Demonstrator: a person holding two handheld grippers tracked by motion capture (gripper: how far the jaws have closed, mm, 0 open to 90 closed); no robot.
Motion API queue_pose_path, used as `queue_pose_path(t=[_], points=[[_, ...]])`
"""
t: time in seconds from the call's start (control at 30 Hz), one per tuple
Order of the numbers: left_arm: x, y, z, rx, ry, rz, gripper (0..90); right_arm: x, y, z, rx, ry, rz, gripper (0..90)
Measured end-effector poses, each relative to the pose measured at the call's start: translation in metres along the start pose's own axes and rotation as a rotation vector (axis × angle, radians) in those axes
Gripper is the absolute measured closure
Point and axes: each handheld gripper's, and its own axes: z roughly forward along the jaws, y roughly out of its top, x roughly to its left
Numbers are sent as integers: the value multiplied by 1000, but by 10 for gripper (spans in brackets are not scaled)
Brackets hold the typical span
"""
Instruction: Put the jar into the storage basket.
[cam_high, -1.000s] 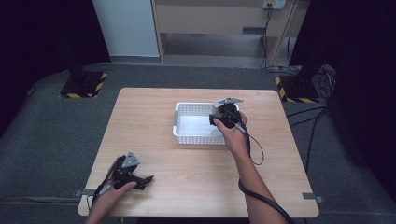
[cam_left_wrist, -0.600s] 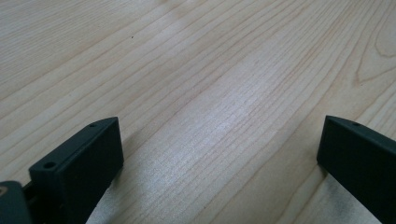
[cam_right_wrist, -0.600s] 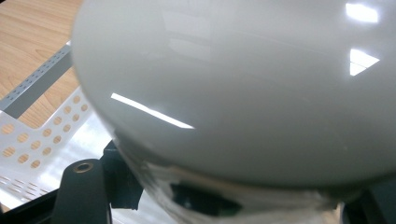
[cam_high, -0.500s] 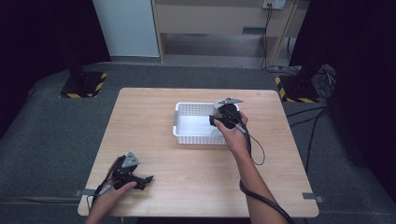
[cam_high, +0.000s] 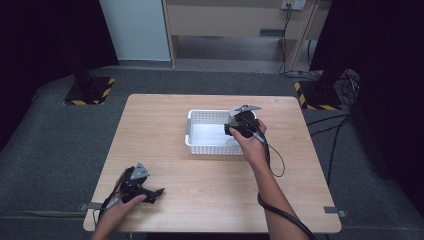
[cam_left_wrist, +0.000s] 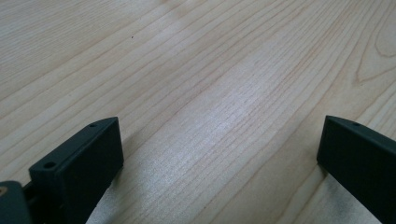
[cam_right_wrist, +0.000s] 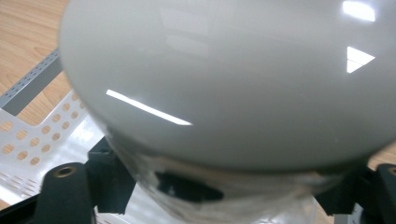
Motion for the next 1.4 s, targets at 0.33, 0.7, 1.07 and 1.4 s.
queue_pose_path(t=[0.33,0.7,1.07,1.4], points=[[0,0,0,0,0,0,0,-1,-4,-10,-16,10,-9,113],[0,0,0,1,0,1,0,-2,-15,-25,-18,31,-30,74],[0,0,0,0,0,1,0,-2,-30,-38,-27,53,-39,39],[0,0,0,0,0,0,0,0,-39,-49,-20,54,-84,48]])
